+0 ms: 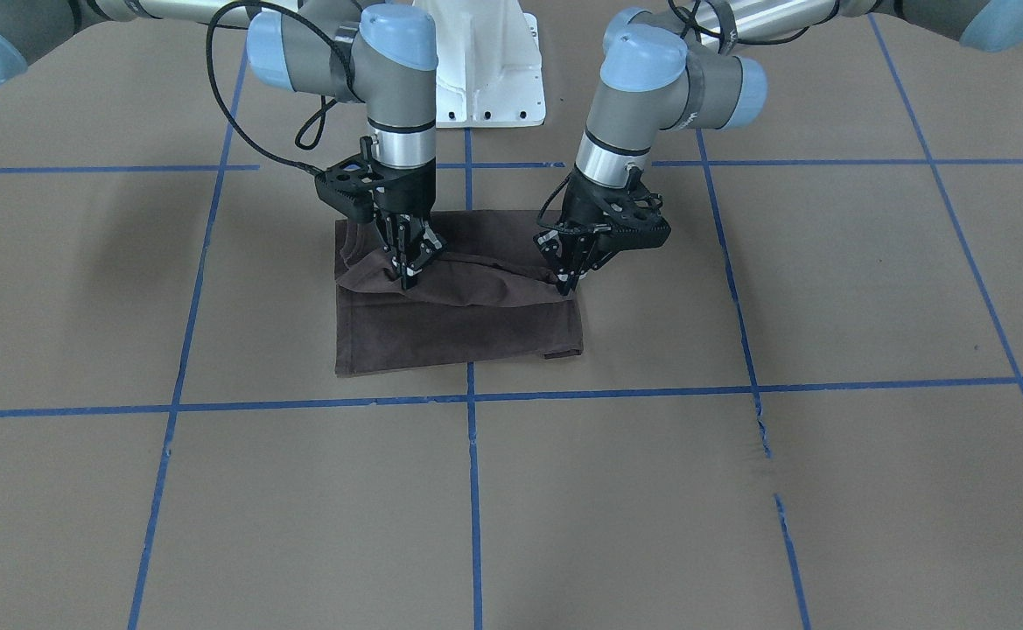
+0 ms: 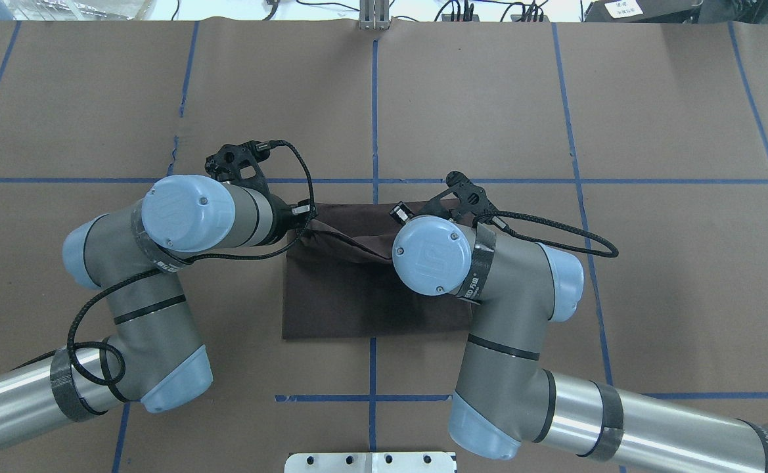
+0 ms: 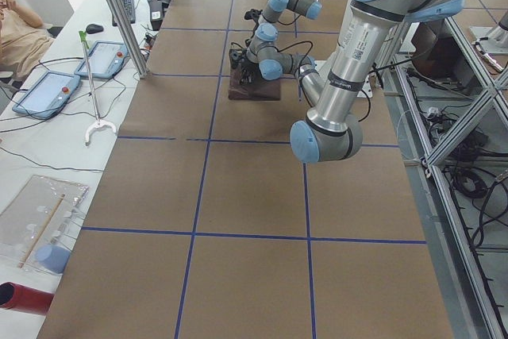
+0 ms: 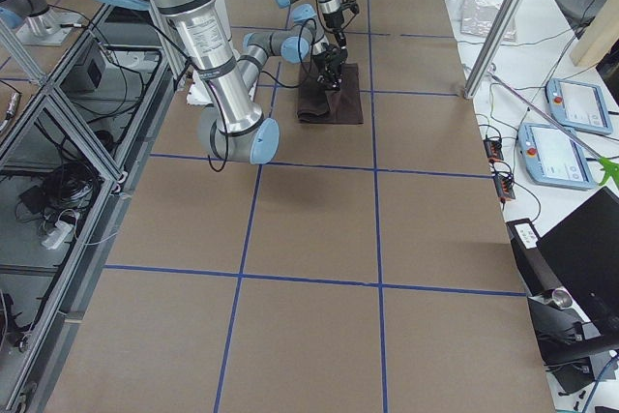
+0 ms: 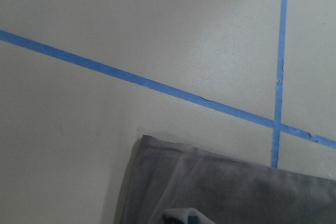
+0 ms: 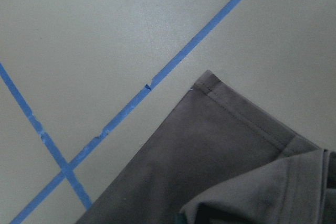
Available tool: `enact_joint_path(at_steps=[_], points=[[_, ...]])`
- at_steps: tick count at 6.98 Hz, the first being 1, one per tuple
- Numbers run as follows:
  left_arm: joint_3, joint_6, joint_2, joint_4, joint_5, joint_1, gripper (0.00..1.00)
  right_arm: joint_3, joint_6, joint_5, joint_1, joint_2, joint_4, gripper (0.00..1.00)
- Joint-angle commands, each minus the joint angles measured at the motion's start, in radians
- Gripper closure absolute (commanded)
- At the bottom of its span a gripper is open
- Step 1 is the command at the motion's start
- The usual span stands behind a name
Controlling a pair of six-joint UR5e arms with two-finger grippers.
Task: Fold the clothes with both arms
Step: 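Lay the folded edge down on the far edge and open both grippers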
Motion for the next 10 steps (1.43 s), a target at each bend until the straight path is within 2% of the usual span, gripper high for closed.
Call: enact_joint_path(at_steps=[1,3,4,5,6,8,10], points=[[0.007,0.000,-0.002,-0.001,0.000,0.004,1.00,-0.036,-0.024,0.001,0.010,0.004,0.021,1.00],[0.019,-0.002,-0.002,-0.003,0.000,0.005,1.00,-0.056,-0.044,0.010,0.012,0.002,0.022,1.00],[0.019,0.003,0.001,-0.011,-0.002,0.005,0.83,-0.063,-0.137,0.012,0.012,0.004,0.021,0.31],[0.016,0.113,0.002,-0.008,-0.005,0.002,0.01,-0.067,-0.186,0.015,0.013,0.010,0.022,0.00],[0.004,0.206,0.010,-0.008,-0.006,-0.010,0.00,-0.059,-0.213,0.050,0.022,0.013,0.024,0.00],[-0.002,0.288,0.022,-0.006,-0.104,-0.062,0.00,-0.044,-0.260,0.076,0.015,0.039,0.018,0.00],[-0.002,0.286,0.024,-0.006,-0.103,-0.062,0.00,-0.059,-0.331,0.066,-0.030,0.047,0.018,0.00]])
